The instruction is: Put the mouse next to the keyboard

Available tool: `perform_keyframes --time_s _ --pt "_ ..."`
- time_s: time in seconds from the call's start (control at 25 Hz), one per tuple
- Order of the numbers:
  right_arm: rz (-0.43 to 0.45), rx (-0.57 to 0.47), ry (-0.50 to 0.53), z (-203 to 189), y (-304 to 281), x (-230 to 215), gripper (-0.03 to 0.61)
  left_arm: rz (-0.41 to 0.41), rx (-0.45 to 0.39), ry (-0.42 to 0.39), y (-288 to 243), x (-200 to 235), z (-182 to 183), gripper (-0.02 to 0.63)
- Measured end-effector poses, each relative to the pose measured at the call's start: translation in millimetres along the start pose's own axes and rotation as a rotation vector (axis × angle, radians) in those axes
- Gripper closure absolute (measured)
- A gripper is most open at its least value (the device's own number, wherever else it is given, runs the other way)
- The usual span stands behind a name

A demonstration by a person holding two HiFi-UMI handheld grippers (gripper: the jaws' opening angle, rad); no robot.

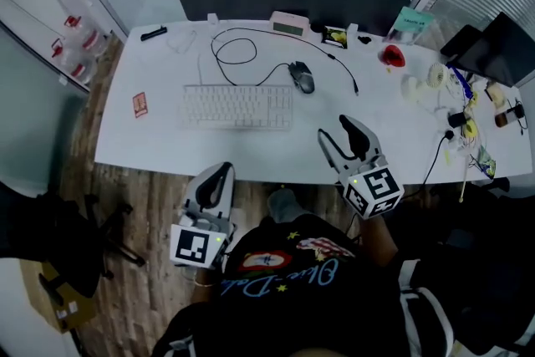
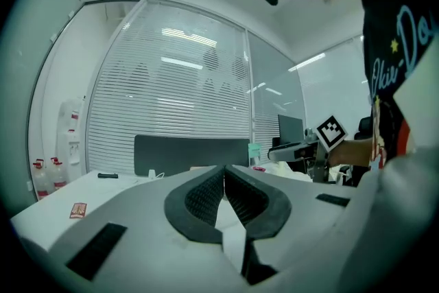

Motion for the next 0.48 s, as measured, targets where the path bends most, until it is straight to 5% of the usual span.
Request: perform_keyframes --time_s 0.48 --pt "0.034 0.143 -0.029 -33 -106 -84 0.359 0.078 0.033 0.007 -75 40 4 0.611"
Point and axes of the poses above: the fingertips, and each gripper's own axes: y backward along the fingers, x to its left, z out of its top, the point moved 1 cm from there along y, backward along the fingers, and after that the axes turned 9 degrees about z, right-handed, at the moved point
